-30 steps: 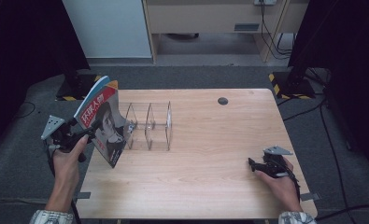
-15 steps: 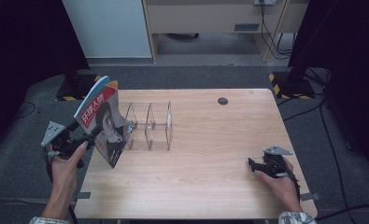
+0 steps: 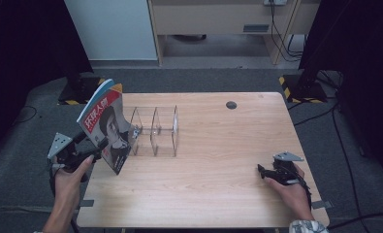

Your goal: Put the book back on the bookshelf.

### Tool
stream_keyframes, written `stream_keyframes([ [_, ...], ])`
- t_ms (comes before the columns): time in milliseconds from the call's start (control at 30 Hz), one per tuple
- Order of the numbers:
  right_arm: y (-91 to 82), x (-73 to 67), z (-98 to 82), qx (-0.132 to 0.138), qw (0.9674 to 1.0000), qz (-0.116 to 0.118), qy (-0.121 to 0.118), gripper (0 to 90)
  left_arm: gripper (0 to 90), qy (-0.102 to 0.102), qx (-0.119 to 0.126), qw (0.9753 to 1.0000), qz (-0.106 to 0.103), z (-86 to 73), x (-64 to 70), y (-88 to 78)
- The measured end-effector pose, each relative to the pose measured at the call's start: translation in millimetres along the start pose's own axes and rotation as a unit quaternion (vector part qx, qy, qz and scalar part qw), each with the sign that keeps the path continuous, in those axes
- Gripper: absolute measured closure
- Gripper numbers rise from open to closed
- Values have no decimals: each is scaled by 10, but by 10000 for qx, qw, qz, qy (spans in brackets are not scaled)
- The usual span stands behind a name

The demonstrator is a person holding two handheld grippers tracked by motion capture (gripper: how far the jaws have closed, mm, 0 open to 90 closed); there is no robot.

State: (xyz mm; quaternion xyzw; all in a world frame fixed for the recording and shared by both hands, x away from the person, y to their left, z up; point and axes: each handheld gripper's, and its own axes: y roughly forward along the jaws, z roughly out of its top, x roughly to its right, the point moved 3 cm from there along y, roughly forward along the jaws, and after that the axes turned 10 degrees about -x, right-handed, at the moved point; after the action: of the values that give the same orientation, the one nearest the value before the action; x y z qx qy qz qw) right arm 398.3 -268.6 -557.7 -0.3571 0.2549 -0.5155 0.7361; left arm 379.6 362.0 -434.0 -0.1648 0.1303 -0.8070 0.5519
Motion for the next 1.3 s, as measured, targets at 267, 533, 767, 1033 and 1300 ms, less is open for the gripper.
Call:
stream_keyframes([
  [267, 0, 0, 0, -3, 10000, 6, -7, 240, 31, -5, -174, 9998, 15, -125, -14, 5],
  [533, 0, -1, 0, -4, 10000, 6, -8, 241, 31, -25, -281, 9996, -6, -225, -2, 30],
  [767, 0, -1, 0, -5, 10000, 8, -7, 239, 32, 4, -382, 9993, -30, -300, 7, 11],
  [1033, 1, -1, 0, -5, 10000, 7, -9, 239, 33, -7, -423, 9991, -55, -337, 30, 7],
  [1300, 1, -1, 0, -5, 10000, 7, -9, 239, 36, 19, -524, 9985, -129, -427, 88, 14],
])
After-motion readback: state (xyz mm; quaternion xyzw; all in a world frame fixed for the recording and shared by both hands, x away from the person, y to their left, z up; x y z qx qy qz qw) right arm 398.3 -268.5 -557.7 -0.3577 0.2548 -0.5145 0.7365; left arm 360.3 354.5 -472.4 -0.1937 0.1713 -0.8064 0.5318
